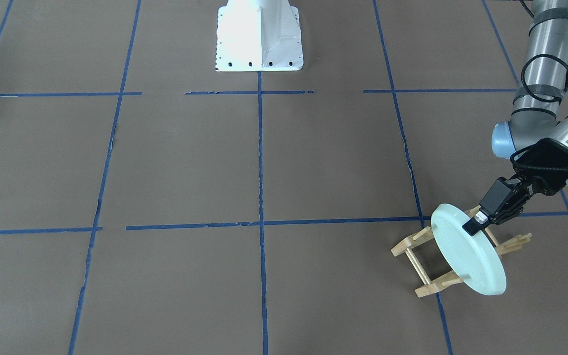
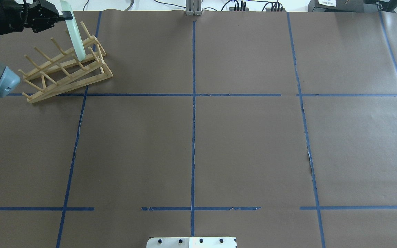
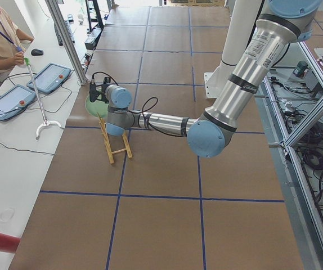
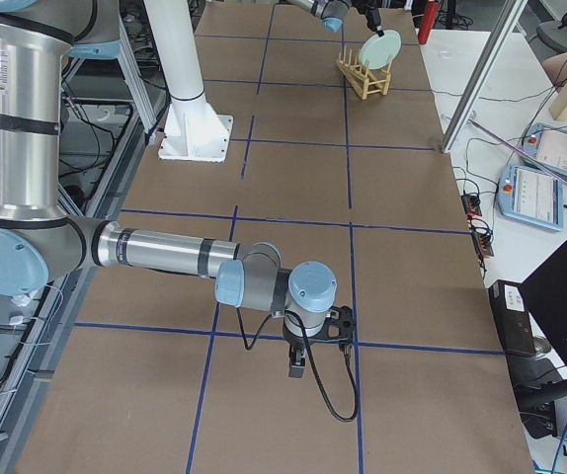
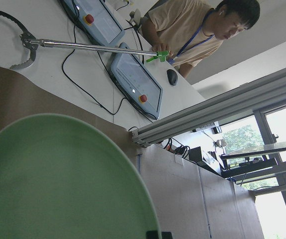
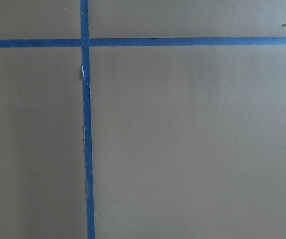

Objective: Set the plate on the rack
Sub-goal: 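Lower the upright plate with the left gripper into the rack slots, then open the left gripper to release the plate in the rack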

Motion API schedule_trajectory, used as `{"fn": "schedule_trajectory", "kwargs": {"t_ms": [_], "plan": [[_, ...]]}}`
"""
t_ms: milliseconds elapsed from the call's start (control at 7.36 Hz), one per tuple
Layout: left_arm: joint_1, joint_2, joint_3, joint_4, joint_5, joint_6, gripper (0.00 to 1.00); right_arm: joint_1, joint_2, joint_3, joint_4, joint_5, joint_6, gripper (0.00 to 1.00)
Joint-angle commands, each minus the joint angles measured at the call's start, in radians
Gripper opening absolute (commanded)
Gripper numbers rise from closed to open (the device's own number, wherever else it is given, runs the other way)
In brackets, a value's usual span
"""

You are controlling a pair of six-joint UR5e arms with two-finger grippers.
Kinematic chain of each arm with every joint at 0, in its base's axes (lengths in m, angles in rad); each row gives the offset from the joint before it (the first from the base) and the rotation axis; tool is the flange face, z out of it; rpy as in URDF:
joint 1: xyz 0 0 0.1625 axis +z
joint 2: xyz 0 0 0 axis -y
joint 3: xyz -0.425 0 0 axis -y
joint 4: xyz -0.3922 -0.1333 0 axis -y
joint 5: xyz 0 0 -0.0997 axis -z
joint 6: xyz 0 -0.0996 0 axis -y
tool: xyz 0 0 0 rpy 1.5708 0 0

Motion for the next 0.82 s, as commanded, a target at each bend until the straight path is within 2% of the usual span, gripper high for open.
{"fn": "schedule_trajectory", "kwargs": {"t_ms": [0, 272, 408, 680], "plan": [[0.022, 0.0, 0.007, -0.001, 0.032, 0.004, 0.0, 0.0, 0.0, 0.0, 0.0, 0.0, 0.0, 1.0], [0.027, 0.001, 0.006, -0.004, 0.04, 0.004, 0.0, 0.0, 0.0, 0.0, 0.001, 0.0, 0.0, 1.0], [0.029, 0.004, 0.006, -0.004, 0.04, 0.004, 0.11, 0.0, 0.0, 0.0, 0.0, 0.0, 0.0, 1.0], [0.029, 0.004, 0.001, -0.006, 0.043, 0.004, 1.0, 0.0, 0.0, 0.0, 0.001, 0.0, 0.0, 1.0]]}}
